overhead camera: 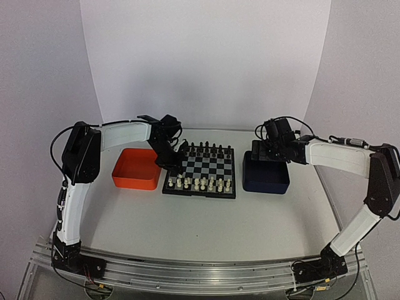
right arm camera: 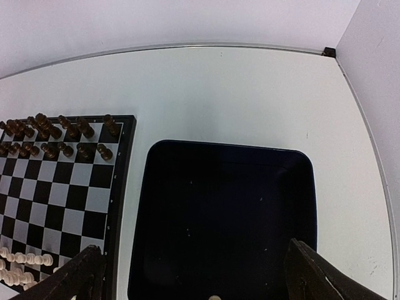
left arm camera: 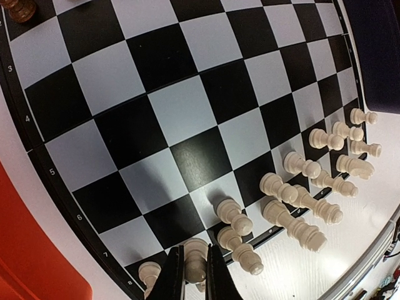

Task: Set up the chess pieces on the board
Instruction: Place the chess piece on the chessboard.

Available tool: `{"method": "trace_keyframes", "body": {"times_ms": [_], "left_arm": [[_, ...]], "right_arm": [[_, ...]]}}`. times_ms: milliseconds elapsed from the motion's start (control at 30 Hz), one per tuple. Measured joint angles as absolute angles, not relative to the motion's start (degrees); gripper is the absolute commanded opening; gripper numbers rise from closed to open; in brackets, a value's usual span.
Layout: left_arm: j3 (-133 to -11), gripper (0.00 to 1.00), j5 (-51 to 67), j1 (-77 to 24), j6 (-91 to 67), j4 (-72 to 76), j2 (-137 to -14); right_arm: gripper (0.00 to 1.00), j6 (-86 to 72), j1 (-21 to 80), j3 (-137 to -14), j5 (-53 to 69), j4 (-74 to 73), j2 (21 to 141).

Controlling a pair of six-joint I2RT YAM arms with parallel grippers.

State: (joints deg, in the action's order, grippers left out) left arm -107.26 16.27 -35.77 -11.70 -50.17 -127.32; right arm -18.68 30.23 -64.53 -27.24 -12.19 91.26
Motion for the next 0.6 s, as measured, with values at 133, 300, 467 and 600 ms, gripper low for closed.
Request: {"method": "trace_keyframes", "body": {"times_ms": [133, 300, 467, 600], "left_arm": [[-107.26, 0.04, 16.29, -35.97, -11.41, -50.11, -127.9], [-107.62, 0.07, 16.23, -35.97, -11.21, -50.2, -128.48], [-108.23, 0.12, 16.09, -36.01, -10.71, -50.15, -129.53], [-108.38, 0.16, 15.69, -36.01, -10.51, -50.16, -129.73]], "right_arm": [[0.98, -18.97, 29.89, -64.31, -27.89, -12.37, 91.26], [0.98, -19.26, 29.65, -63.83, -28.55, -12.88, 91.26], [0.98, -19.44, 29.54, -63.83, -28.73, -13.06, 91.26], [0.98, -19.45, 29.5, -63.71, -28.87, -13.1, 91.25]]}}
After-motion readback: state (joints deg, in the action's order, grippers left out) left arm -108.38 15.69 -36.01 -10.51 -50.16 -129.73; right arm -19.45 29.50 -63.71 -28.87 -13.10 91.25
